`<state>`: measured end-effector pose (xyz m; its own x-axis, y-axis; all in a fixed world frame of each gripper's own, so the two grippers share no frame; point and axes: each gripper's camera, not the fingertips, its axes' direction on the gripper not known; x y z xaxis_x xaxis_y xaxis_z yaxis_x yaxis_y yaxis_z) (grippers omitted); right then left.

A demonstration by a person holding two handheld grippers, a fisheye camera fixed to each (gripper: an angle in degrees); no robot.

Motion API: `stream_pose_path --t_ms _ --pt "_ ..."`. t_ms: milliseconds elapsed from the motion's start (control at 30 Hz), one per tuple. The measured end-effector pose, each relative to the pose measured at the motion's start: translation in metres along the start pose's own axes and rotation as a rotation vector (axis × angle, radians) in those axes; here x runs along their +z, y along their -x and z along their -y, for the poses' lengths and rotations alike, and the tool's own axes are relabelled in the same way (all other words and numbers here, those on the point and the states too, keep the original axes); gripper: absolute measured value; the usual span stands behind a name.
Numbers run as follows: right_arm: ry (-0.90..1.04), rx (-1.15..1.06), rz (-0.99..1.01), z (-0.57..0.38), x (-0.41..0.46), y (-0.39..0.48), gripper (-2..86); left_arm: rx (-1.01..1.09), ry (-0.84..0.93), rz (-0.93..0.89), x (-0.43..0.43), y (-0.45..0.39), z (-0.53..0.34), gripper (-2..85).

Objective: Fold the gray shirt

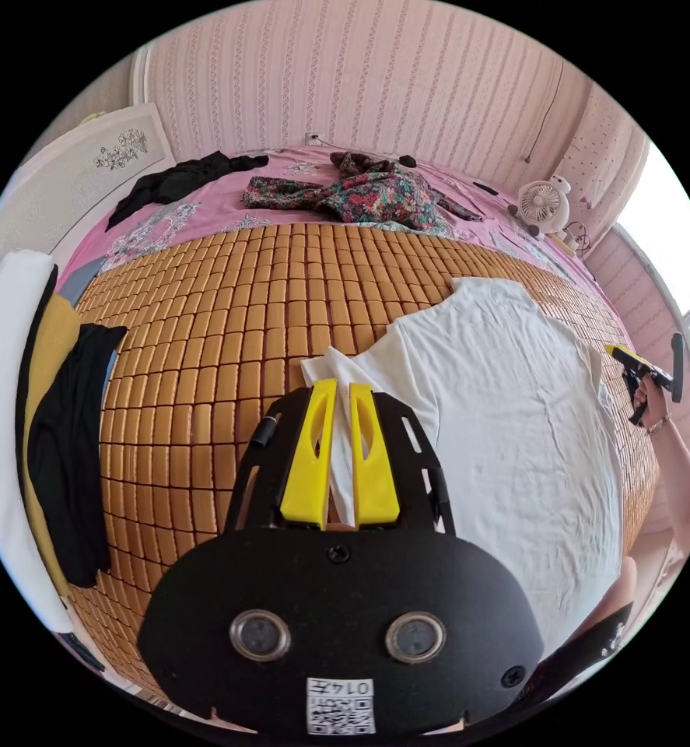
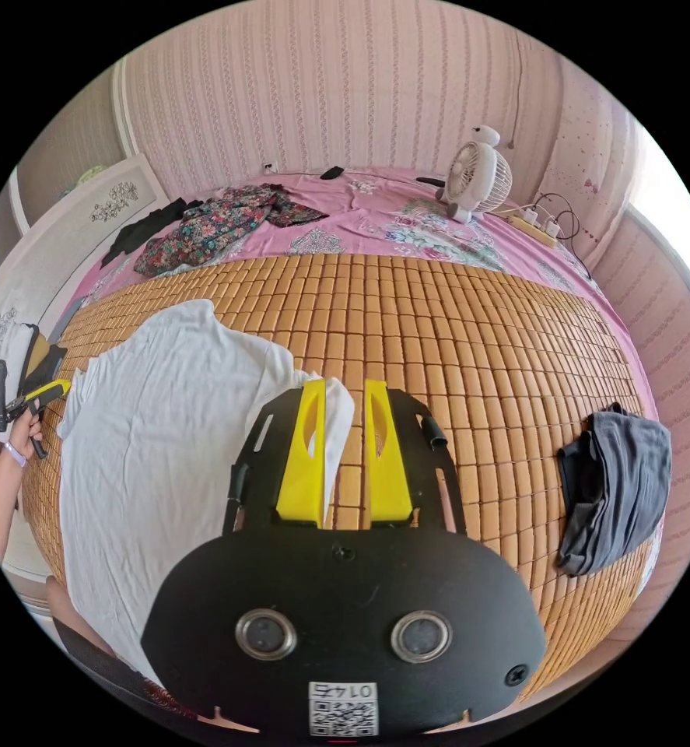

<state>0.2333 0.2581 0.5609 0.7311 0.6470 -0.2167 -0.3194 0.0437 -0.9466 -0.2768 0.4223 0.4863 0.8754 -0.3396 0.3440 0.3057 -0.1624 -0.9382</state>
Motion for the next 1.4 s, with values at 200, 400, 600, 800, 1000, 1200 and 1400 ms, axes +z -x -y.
stream_pose_path --t_ms 200,400,600,800,1000,1200,1400 --pt "0.088 0.066 0.024 -0.016 -0.023 -0.027 9.5 0.019 -0.013 0.006 -0.015 -0.006 -0.014 1.6" --pt "0.121 0.117 0.124 0.005 -0.018 -0.017 6.0 -0.029 0.033 0.048 0.003 -0.013 -0.011 1.1" --pt "0.049 0.156 0.109 -0.014 -0.080 -0.021 1.9 0.010 0.042 0.084 -0.002 -0.024 -0.009 0.5" --pt "0.003 0.209 0.110 -0.044 -0.134 -0.029 4.1 0.008 0.016 0.074 -0.014 -0.026 -0.013 0.1" --pt "0.100 -0.082 0.120 -0.068 -0.141 0.035 3.0 -0.030 0.025 0.062 -0.027 -0.027 -0.011 0.0" --pt "0.220 -0.256 -0.043 -0.088 -0.133 0.079 1.1 -0.007 0.060 0.064 -0.042 -0.032 -0.005 0.4" --pt "0.161 -0.171 0.016 -0.108 -0.175 0.067 2.0 -0.092 0.040 0.061 -0.068 -0.034 -0.008 1.1"
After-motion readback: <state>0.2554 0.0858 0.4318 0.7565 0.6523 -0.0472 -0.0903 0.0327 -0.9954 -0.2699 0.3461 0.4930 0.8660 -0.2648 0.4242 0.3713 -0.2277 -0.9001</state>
